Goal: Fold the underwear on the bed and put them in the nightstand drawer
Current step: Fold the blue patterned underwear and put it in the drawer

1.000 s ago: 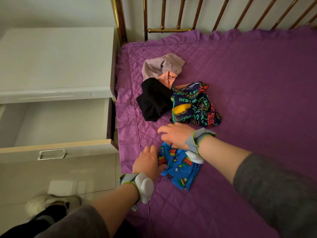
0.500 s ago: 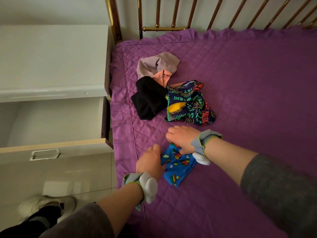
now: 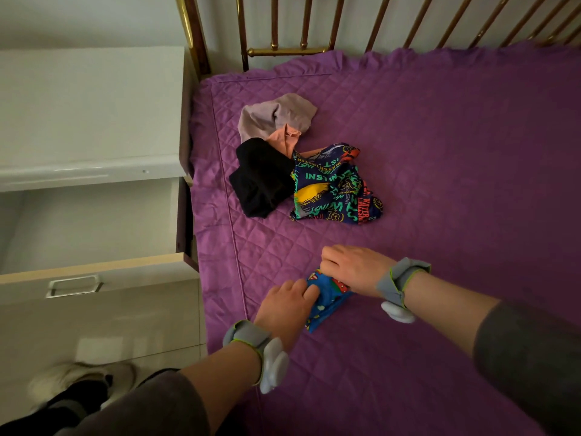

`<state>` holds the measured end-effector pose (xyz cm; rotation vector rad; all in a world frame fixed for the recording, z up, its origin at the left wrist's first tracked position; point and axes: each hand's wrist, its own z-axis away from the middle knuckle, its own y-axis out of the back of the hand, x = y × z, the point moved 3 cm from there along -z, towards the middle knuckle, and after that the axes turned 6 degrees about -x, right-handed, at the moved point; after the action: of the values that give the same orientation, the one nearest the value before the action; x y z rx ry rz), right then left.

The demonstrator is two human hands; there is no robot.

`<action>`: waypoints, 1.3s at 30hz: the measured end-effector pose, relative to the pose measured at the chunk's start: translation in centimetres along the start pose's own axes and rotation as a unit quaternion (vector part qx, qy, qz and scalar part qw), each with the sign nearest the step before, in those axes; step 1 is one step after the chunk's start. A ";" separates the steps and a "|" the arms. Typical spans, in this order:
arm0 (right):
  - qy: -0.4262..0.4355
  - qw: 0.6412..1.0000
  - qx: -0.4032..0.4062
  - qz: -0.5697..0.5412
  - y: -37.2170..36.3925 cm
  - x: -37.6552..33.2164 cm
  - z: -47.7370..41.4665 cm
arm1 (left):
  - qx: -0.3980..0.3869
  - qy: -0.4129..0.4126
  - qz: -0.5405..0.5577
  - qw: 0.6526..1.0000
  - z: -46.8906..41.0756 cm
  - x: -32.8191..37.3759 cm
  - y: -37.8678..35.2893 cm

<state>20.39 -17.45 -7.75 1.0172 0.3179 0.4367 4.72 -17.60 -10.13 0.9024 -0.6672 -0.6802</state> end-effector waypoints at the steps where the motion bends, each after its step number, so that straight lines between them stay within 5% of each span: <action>1: 0.005 1.000 -0.004 -0.001 -0.1 0.1 0.2 | -0.004 -0.001 -0.003 1.000 0.1 0.0 0.0; 9: 0.021 0.999 0.040 0.000 -0.2 0.0 3.0 | 0.057 0.041 0.116 0.991 0.6 -0.5 -0.2; 13: 0.001 0.996 0.077 0.047 0.8 -1.0 2.1 | 0.009 0.041 0.114 0.993 0.1 0.3 -0.2; 17: -0.068 0.995 -0.007 -0.069 0.0 -0.5 0.4 | -0.004 0.059 0.158 0.986 -0.2 0.6 -0.2; 20: -0.060 0.995 -0.075 -0.037 -0.4 -0.3 -0.4 | -0.009 0.063 0.197 0.978 -0.2 0.8 -0.3; 24: -0.060 0.981 -0.179 -0.040 -1.7 -0.7 -1.0 | -0.035 0.110 0.120 0.986 -0.3 0.8 -0.6; 30: -0.088 0.977 -0.168 -0.094 -2.6 -0.9 -0.3 | -0.056 0.097 0.196 0.974 -0.6 0.6 -1.0; 34: -0.140 0.963 -0.127 -0.195 -1.7 -0.3 -0.1 | 0.019 0.096 0.360 0.928 -0.6 -1.6 0.8; 39: -0.196 0.927 -0.055 -0.314 1.7 0.0 -1.3 | 0.090 0.111 0.589 0.796 -0.6 -5.4 3.5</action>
<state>19.44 -15.76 -6.92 0.8147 0.2373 -0.3271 2.70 -11.61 -8.61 0.5494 -0.9262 0.6170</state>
